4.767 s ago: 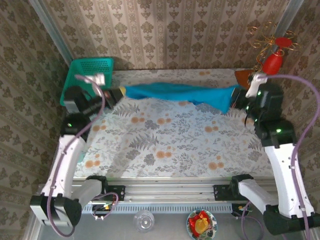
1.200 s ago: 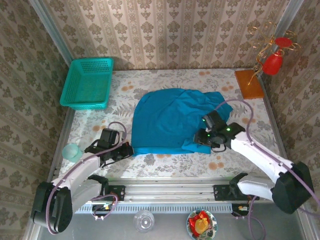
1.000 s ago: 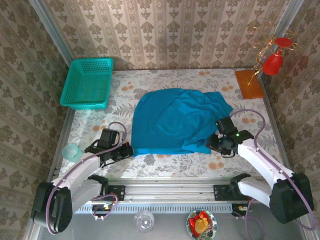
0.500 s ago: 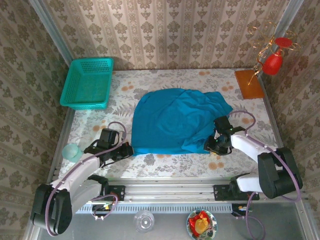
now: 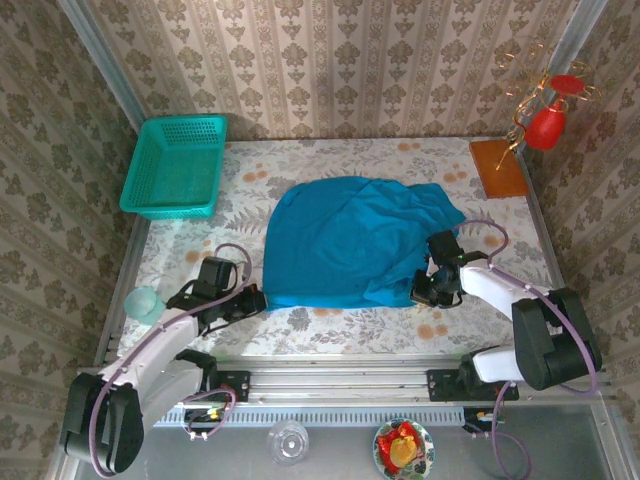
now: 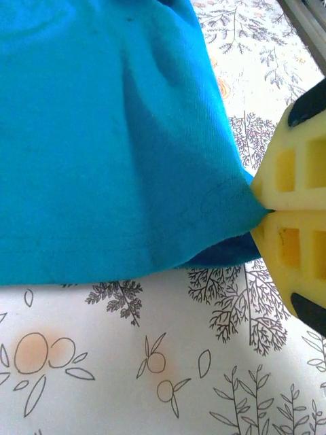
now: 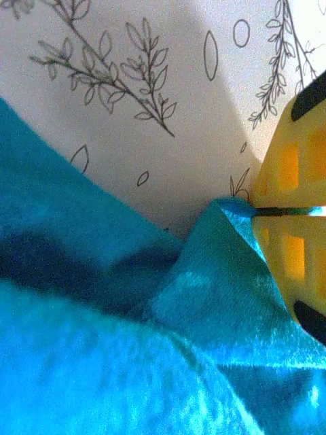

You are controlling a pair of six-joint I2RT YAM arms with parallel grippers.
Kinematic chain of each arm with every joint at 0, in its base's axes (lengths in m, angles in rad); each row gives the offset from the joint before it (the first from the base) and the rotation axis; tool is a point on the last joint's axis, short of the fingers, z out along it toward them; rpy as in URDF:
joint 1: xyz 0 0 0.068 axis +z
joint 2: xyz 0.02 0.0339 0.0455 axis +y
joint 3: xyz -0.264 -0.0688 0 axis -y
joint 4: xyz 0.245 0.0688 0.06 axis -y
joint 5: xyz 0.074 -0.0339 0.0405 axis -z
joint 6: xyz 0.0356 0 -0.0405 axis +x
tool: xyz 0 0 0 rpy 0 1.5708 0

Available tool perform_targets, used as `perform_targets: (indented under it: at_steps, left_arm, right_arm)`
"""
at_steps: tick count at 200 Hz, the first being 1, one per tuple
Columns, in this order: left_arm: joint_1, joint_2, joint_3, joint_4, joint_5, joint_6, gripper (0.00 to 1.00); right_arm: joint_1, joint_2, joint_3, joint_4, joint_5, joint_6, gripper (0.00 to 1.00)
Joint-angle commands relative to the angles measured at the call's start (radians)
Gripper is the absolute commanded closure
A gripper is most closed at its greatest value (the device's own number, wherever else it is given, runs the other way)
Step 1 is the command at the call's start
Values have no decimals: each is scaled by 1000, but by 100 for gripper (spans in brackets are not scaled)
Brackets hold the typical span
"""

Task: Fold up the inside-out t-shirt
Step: Adjust the T-shirt at the center of the table, then flatten out the T-shirt at the center of the table.

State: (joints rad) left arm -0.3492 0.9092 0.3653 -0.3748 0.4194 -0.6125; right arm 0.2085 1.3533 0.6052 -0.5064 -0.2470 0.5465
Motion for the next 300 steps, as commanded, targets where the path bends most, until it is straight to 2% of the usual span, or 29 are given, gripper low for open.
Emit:
perform_targets:
  at_steps: [1, 18, 69, 93, 122, 148, 162, 195, 209, 222, 247, 275, 289, 300]
  left_arm:
    - [13, -23, 41, -29, 1, 8, 100]
    - [15, -30, 53, -29, -1, 11, 100]
    - [39, -81, 150, -20, 5, 58, 100]
    - [59, -73, 228, 12, 26, 79, 100]
    - [90, -22, 388, 58, 63, 126, 100]
    - [132, 37, 596, 59, 112, 185, 100]
    - [179, 67, 746, 30, 146, 221, 100]
    - [326, 173, 1292, -151, 209, 344, 100]
    - [350, 235, 1495, -200, 242, 355, 100]
    - [352, 272, 1591, -199, 291, 336, 100]
    - [351, 258, 1499, -94, 323, 259, 100]
    - [351, 200, 1277, 26, 320, 190, 100]
    - [352, 167, 1172, 111, 323, 126, 100]
    - [352, 147, 1114, 172, 321, 88, 100]
  right_arm:
    - [4, -34, 26, 5, -14, -1, 95]
    - [4, -88, 48, -25, 5, -2, 100]
    - [3, -342, 237, -228, 183, 0, 100]
    - [1, -410, 438, -305, 291, -40, 100]
    - [1, -370, 778, -386, 411, -128, 100]
    - [1, -313, 1079, -407, 484, -197, 100]
    - [2, -293, 1188, -389, 497, -213, 100]
    - [0, -286, 1191, -238, 428, -167, 100]
    - [1, -278, 1179, -202, 384, -138, 100]
    - [0, -277, 1188, -180, 394, -134, 100]
    - [-1, -250, 1359, -216, 515, -215, 100]
    - [-3, -163, 1739, -297, 678, -373, 100]
    - [-1, -132, 1878, -302, 714, -419, 100]
    - [-1, -130, 1903, -290, 721, -423, 100]
